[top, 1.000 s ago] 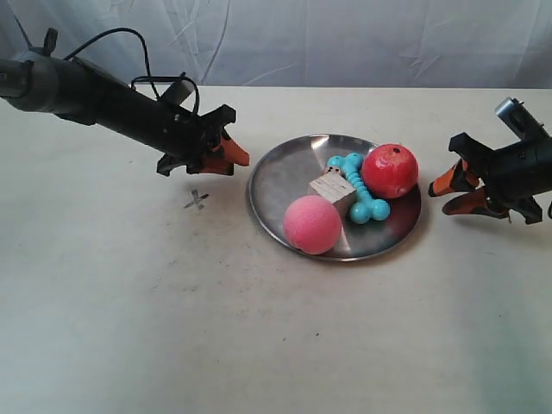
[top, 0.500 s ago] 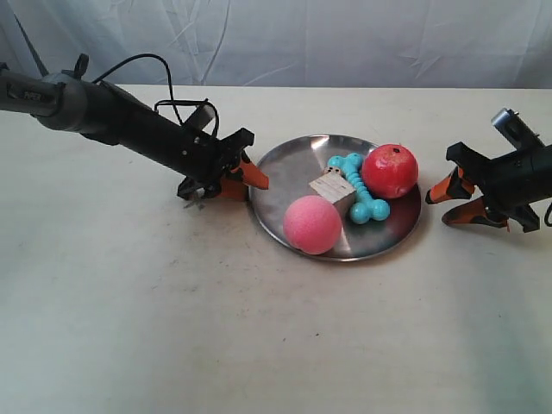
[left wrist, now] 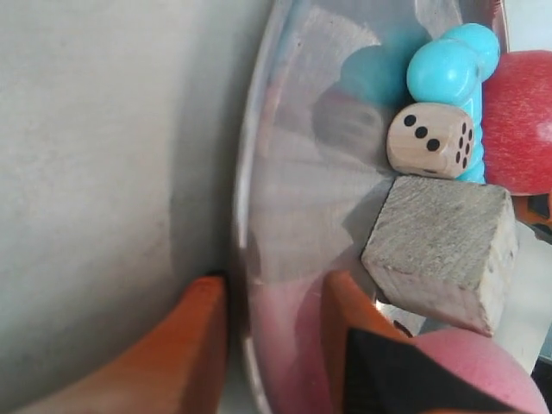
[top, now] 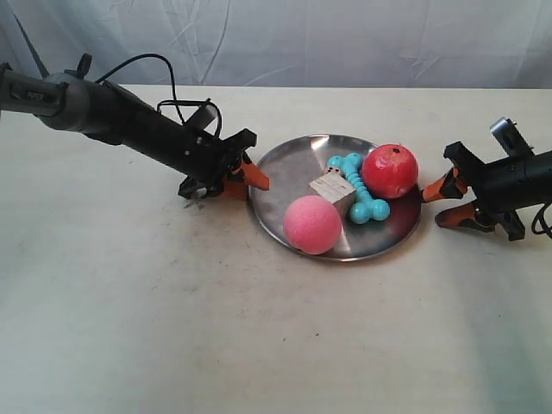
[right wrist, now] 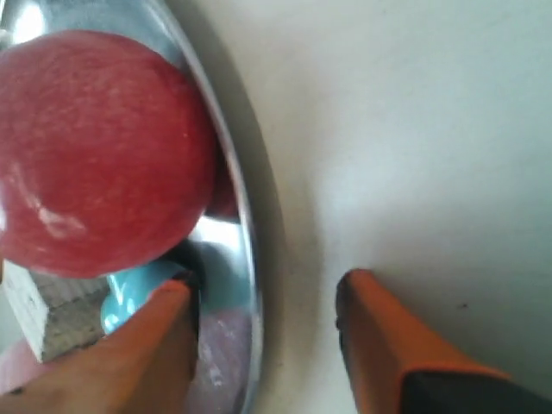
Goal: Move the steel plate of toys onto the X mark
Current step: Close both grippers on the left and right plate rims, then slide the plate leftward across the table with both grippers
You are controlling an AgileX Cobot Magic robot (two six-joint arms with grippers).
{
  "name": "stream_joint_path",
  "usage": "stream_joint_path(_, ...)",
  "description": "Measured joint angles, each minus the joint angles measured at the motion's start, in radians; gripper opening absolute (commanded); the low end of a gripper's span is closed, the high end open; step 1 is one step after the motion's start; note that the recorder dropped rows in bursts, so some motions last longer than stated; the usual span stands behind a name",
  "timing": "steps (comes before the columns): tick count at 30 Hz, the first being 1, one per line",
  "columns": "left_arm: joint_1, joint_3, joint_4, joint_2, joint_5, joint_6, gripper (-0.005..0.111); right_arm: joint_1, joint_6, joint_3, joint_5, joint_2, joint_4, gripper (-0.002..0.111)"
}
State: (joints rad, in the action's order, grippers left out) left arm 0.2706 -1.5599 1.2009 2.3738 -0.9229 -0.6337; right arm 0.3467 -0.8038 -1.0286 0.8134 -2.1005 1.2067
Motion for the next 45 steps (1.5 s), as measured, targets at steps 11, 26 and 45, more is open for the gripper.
stream_joint_path(11, -0.001, 0.0, -0.004, 0.0, 0.0, -0.018, 0.032, -0.113, -0.025, -0.013, -0.035, -0.033, 0.046, 0.03)
stream_joint_path(26, -0.007, -0.001, -0.019, 0.0, 0.009, -0.035, 0.0, -0.132, -0.015, -0.013, -0.058, -0.042, 0.025, -0.001)
stream_joint_path(45, -0.003, -0.064, -0.337, -0.096, -0.066, 0.282, 0.0, -0.184, 0.153, -0.08, 0.045, 0.089, -0.137, -0.001)
